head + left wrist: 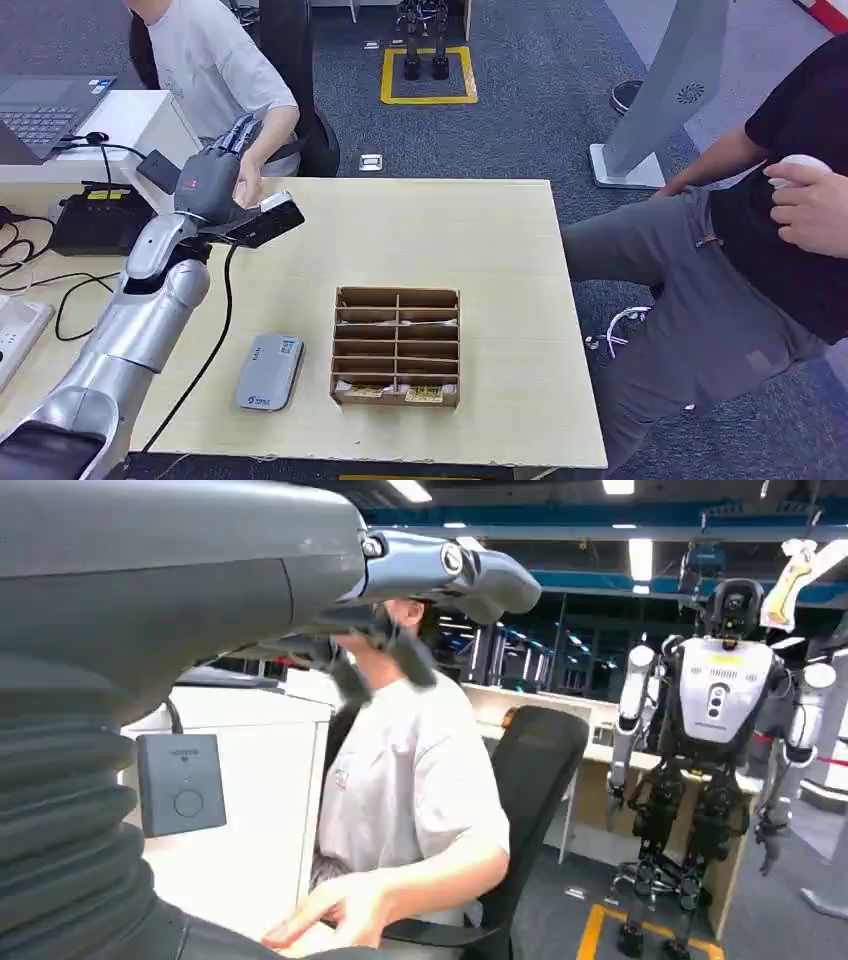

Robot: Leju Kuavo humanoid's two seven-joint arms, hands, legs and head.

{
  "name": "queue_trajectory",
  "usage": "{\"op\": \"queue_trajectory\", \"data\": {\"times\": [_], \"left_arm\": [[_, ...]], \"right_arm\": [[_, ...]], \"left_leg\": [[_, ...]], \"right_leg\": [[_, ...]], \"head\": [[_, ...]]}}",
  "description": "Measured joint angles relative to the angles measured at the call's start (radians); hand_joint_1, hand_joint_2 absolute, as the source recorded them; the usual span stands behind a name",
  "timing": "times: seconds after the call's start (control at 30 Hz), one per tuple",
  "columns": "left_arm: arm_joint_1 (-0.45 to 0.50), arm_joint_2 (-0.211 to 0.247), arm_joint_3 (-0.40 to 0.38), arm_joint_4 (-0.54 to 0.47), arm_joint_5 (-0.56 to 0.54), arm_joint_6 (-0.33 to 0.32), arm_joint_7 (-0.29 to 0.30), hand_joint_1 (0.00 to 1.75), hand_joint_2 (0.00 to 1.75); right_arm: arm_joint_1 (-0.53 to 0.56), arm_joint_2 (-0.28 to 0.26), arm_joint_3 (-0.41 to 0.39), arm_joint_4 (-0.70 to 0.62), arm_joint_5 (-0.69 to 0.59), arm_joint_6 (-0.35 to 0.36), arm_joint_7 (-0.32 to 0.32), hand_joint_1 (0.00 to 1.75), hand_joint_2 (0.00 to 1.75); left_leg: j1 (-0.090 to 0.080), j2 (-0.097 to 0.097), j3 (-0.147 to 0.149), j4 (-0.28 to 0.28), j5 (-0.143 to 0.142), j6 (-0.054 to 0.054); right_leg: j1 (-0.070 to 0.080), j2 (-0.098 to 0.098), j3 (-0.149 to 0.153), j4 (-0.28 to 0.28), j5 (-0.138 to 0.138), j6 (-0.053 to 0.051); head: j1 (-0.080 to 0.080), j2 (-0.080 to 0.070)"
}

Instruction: Pass the card to the sensor for recognition and then transmit it.

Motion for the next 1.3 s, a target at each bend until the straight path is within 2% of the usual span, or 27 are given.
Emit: {"op": "queue_trajectory", "data": {"times": [0.07,0.17,0.23,0.3,0.37,0.47,0.57,0.63,0.83,0.97,1.1,1.3], "left_arm": [[0.002,0.006,-0.002,-0.009,0.044,-0.027,-0.017,0.00,1.75],[0.046,0.043,-0.002,-0.080,0.210,-0.155,-0.091,0.00,1.75],[0.116,0.085,-0.002,-0.179,0.321,-0.254,-0.156,0.00,1.75],[0.193,0.131,-0.007,-0.289,0.374,-0.302,-0.215,0.00,1.75],[0.280,0.162,-0.021,-0.398,0.357,-0.289,-0.247,0.00,1.75],[0.378,0.169,-0.065,-0.502,0.256,-0.214,-0.248,0.00,1.75],[0.418,0.170,-0.139,-0.543,0.117,-0.135,-0.197,0.00,1.75],[0.429,0.175,-0.184,-0.551,0.094,-0.103,-0.175,0.00,1.75],[0.469,0.205,-0.254,-0.559,0.078,-0.079,-0.193,0.00,1.75],[0.493,0.230,-0.274,-0.564,0.105,-0.084,-0.212,0.00,1.75],[0.567,0.278,-0.283,-0.586,0.109,-0.073,-0.233,0.00,1.75],[0.610,0.296,-0.309,-0.600,0.089,-0.069,-0.241,0.00,1.75]], "right_arm": [[0.000,0.000,0.000,0.000,-0.002,0.000,0.002,0.00,1.75],[0.003,0.000,-0.003,0.001,-0.015,-0.003,0.001,0.00,1.75],[0.010,0.000,-0.006,0.002,-0.023,-0.006,-0.006,0.00,1.75],[0.013,0.000,-0.009,0.005,-0.032,-0.007,-0.013,0.00,1.75],[0.015,0.000,-0.016,0.006,-0.040,-0.010,-0.016,0.00,1.75],[0.014,0.000,-0.027,0.009,-0.051,-0.015,-0.016,0.00,1.75],[0.015,-0.002,-0.031,0.009,-0.056,-0.017,-0.016,0.00,1.75],[0.015,-0.003,-0.033,0.009,-0.061,-0.019,-0.020,0.00,1.75],[0.015,-0.005,-0.042,0.011,-0.065,-0.019,-0.022,0.00,1.75],[0.014,-0.008,-0.048,0.011,-0.066,-0.017,-0.020,0.00,1.75],[0.020,-0.010,-0.050,0.014,-0.069,-0.019,-0.009,0.00,1.75],[0.020,-0.010,-0.053,0.015,-0.075,-0.020,-0.010,0.00,1.75]], "left_leg": [[0.000,0.000,0.000,0.000,0.000,0.000],[0.000,0.002,0.000,0.000,0.000,0.000],[0.000,0.003,0.000,0.000,0.000,0.000],[0.000,0.003,-0.001,-0.001,-0.001,0.000],[0.000,0.003,-0.002,-0.001,-0.001,-0.001],[0.000,0.001,-0.003,-0.001,-0.001,0.000],[0.000,0.001,-0.004,0.000,-0.001,0.000],[0.000,0.001,-0.004,0.000,-0.001,0.000],[0.000,0.002,-0.003,0.000,0.000,0.000],[0.000,0.002,-0.004,-0.001,0.000,-0.001],[0.000,0.002,-0.005,-0.001,-0.001,-0.001],[0.000,0.001,-0.005,-0.001,0.000,-0.001]], "right_leg": [[0.000,0.000,0.000,0.000,0.000,0.000],[0.000,0.002,0.000,0.001,0.000,0.000],[0.000,0.003,-0.001,0.001,0.000,0.000],[0.000,0.004,-0.002,0.001,0.000,0.000],[0.000,0.003,-0.004,0.000,-0.001,0.001],[0.000,0.001,-0.004,0.000,-0.002,0.001],[0.000,0.001,-0.004,0.000,-0.001,0.001],[0.000,0.001,-0.004,0.000,0.000,0.001],[0.000,0.001,-0.004,0.000,0.001,0.001],[0.000,0.002,-0.004,0.000,0.000,0.001],[0.000,0.002,-0.006,0.000,0.000,0.001],[0.000,0.001,-0.005,0.000,0.000,0.001]], "head": [[0.000,0.000],[0.000,0.000],[0.000,0.000],[0.000,0.000],[0.000,0.000],[0.000,0.000],[0.000,0.000],[0.000,0.000],[0.000,0.000],[0.000,0.000],[0.000,0.000],[0.000,0.000]]}}
